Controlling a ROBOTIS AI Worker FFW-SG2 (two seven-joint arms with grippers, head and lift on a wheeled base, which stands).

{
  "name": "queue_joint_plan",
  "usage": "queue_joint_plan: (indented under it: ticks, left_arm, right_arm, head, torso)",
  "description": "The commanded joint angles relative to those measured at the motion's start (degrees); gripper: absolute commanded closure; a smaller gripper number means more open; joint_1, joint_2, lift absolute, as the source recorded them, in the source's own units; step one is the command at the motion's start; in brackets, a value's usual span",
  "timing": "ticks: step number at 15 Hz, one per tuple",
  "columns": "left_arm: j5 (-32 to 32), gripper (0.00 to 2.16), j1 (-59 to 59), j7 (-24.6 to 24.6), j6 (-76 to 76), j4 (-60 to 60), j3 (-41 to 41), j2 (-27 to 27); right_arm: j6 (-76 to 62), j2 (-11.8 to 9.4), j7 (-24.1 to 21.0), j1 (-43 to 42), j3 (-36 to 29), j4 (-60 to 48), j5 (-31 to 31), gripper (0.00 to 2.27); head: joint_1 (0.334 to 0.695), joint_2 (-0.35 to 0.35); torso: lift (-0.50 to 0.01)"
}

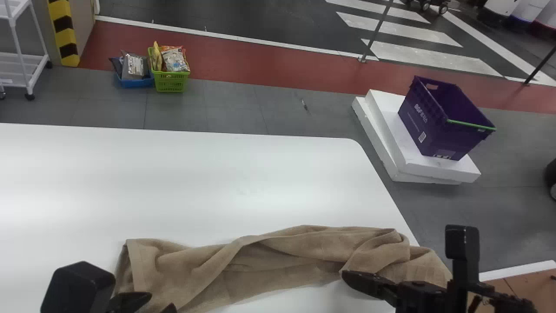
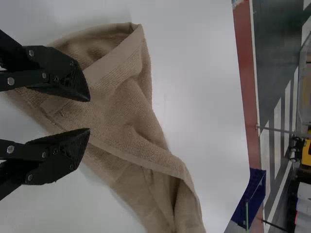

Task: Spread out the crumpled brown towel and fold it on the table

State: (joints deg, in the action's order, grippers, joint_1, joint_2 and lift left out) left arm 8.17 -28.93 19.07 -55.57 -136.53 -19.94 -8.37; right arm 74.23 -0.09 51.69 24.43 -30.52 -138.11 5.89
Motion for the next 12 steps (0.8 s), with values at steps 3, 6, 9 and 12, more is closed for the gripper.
queue_joint_plan:
  ticks: [3,6,9,12]
  left_arm:
    - [0.0,0.46,-0.6,1.5,0.1,-0.1,0.7,-0.2]
    - [0.0,0.52,-0.2,1.5,0.6,1.0,0.8,-0.2]
    - [1.2,0.52,0.2,1.1,1.5,2.1,0.3,-0.2]
    - [1.9,0.70,0.5,0.8,2.7,3.4,0.3,-0.2]
  right_arm:
    - [0.3,0.1,0.0,0.0,0.5,-0.1,-0.1,1.65]
    - [0.4,0.1,0.6,-0.1,-0.1,0.0,-0.6,1.65]
    - [0.3,0.1,0.9,0.0,-0.6,0.0,-1.5,1.65]
    - [0.3,0.1,1.5,-0.1,-1.6,0.4,-1.9,1.65]
  head:
    - [0.695,-0.350]
    - [0.695,-0.350]
    - [0.695,-0.350]
    - [0.695,-0.350]
  torso:
    - [-0.127]
    - [-0.127]
    - [-0.127]
    - [-0.127]
